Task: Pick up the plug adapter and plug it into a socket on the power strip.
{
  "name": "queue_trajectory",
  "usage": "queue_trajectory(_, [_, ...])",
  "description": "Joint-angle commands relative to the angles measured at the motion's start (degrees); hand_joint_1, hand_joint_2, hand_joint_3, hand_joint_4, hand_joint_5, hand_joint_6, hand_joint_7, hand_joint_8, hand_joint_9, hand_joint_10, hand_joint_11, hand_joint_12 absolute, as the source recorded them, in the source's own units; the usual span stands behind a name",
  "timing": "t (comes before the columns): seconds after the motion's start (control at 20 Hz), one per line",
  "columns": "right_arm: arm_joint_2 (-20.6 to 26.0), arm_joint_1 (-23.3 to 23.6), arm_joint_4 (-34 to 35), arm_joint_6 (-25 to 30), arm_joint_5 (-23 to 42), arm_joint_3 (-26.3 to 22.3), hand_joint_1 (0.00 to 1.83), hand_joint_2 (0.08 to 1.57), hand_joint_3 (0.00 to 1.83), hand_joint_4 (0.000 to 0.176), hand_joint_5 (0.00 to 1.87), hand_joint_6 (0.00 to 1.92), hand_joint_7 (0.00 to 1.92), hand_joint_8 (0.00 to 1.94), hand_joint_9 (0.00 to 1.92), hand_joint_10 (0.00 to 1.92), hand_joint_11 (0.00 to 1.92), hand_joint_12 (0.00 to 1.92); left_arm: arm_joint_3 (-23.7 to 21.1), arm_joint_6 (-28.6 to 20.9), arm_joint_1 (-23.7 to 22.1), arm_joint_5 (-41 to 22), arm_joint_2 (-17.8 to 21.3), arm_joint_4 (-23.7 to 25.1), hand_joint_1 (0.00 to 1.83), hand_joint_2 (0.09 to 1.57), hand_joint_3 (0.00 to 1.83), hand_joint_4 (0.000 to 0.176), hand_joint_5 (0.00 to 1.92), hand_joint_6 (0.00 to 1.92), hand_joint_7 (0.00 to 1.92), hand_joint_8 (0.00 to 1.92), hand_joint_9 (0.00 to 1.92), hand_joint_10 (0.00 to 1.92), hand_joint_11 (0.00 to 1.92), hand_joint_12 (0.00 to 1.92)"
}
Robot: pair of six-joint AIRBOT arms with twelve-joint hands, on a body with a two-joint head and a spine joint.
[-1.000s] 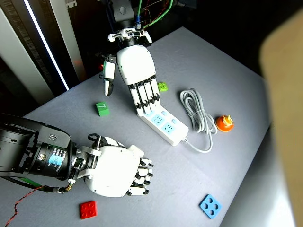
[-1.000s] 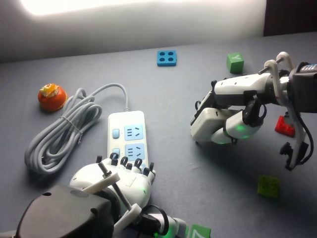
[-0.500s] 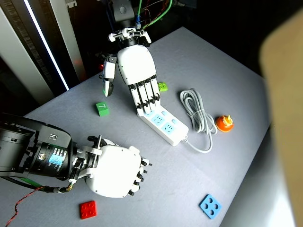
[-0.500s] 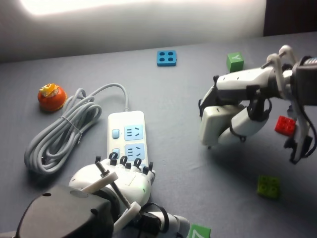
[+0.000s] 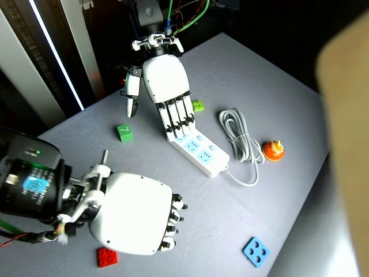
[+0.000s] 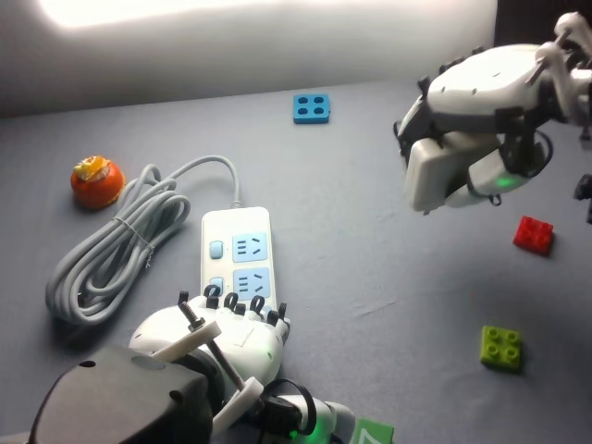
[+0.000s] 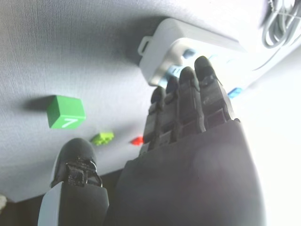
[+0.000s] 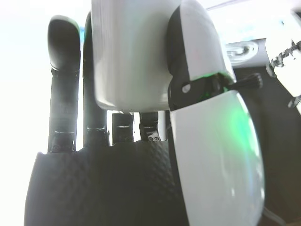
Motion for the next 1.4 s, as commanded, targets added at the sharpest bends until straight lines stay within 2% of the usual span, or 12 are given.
queue_trajectory(0.0, [0.55,1.38,0.17,0.2,4.57,-0.27,1.36,1.15,0.0,0.0,0.91,0.86,0.96,1.13,0.81,1.42,0.69,1.53,-0.38,0.06,0.18,-0.63,0.06,2.04,0.0,1.19,0.0,0.0,0.15,0.0,0.14,0.0,0.12,0.0,0.0,0.37])
queue_trajectory(0.05, [0.62,1.61,0.17,-0.22,3.4,-0.27,1.36,1.15,0.0,0.0,0.91,0.86,0.96,1.13,0.81,1.42,0.69,1.53,-0.41,0.06,0.25,-0.63,0.06,2.04,0.0,1.19,0.0,0.0,0.15,0.0,0.14,0.0,0.12,0.0,0.0,0.37])
queue_trajectory(0.1, [0.64,1.9,0.14,-1.23,2.12,-0.27,1.25,1.14,0.0,0.0,0.92,0.9,0.97,1.21,0.82,1.11,0.71,1.51,-0.52,0.08,0.29,-0.62,0.21,2.05,0.0,1.18,0.0,0.0,0.14,0.0,0.13,0.0,0.12,0.0,0.0,0.38])
queue_trajectory(0.15, [0.63,2.21,-0.58,-2.17,1.91,-0.31,1.25,1.14,0.0,0.0,0.92,0.9,0.97,1.21,0.82,1.11,0.71,1.51,-0.65,0.73,0.23,-0.57,0.45,2.05,0.0,1.18,0.0,0.0,0.14,0.0,0.13,0.0,0.12,0.0,0.0,0.38])
queue_trajectory(0.2, [0.63,2.98,-4.58,-2.17,2.0,-0.52,1.36,1.16,0.0,0.0,0.87,0.92,0.92,1.17,0.77,1.43,0.66,1.54,-0.73,1.26,0.07,-0.57,0.65,2.06,0.0,1.19,0.0,0.0,0.12,0.0,0.12,0.0,0.11,0.0,0.0,0.38])
queue_trajectory(0.6, [0.68,5.35,-20.56,-2.19,4.8,-6.64,1.36,1.17,0.0,0.0,0.82,1.0,0.9,1.18,0.78,1.45,0.68,1.52,-0.92,0.55,0.33,-0.56,0.77,2.05,0.0,1.19,0.0,0.0,0.11,0.0,0.1,0.0,0.1,0.0,0.0,0.34])
queue_trajectory(0.75, [-0.83,4.73,-20.55,-1.87,5.37,-7.06,1.36,1.18,0.0,0.0,0.79,1.03,0.88,1.21,0.77,1.48,0.64,1.55,-0.94,0.44,0.5,-0.56,0.78,2.05,0.0,1.19,0.0,0.0,0.1,0.0,0.08,0.0,0.06,0.0,0.0,0.26])
queue_trajectory(0.9, [-4.15,5.46,-20.53,4.39,3.58,-5.73,1.36,1.17,0.0,0.0,0.82,1.0,0.91,1.17,0.78,1.45,0.67,1.51,-0.99,0.28,0.56,-0.57,0.81,2.05,0.0,1.2,0.0,0.0,0.1,0.0,0.09,0.0,0.07,0.0,0.0,0.27])
queue_trajectory(1.1, [-9.93,4.84,-20.56,3.46,6.5,-2.68,1.24,1.15,0.0,0.0,0.87,0.97,0.98,1.19,0.88,1.0,0.72,1.45,-1.18,0.1,0.63,-0.59,0.84,2.05,0.0,1.2,0.0,0.0,0.08,0.0,0.06,0.0,0.06,0.0,0.0,0.21])
queue_trajectory(1.15, [-11.08,4.6,-20.56,1.85,7.86,-1.73,1.34,1.16,0.01,0.0,0.82,0.99,0.93,1.17,0.81,1.35,0.71,1.47,-1.16,0.1,0.63,-0.59,0.85,2.06,0.0,1.2,0.0,0.0,0.08,0.0,0.06,0.0,0.05,0.0,0.0,0.18])
queue_trajectory(1.25, [-13.47,5.54,-20.56,-0.58,9.57,-0.18,1.36,1.17,0.0,0.0,0.81,1.0,0.91,1.17,0.79,1.43,0.7,1.48,-1.17,0.1,0.73,-0.59,0.84,2.07,0.0,1.2,0.0,0.0,0.08,0.0,0.06,0.0,0.05,0.0,0.0,0.18])
queue_trajectory(1.35, [-14.45,6.27,-20.55,0.77,8.18,0.26,1.25,1.15,0.0,0.0,0.89,0.94,0.97,1.2,0.86,1.06,0.72,1.46,-1.15,0.1,0.73,-0.59,0.85,2.07,0.0,1.19,0.0,0.0,0.11,0.0,0.08,0.0,0.07,0.0,0.0,0.25])
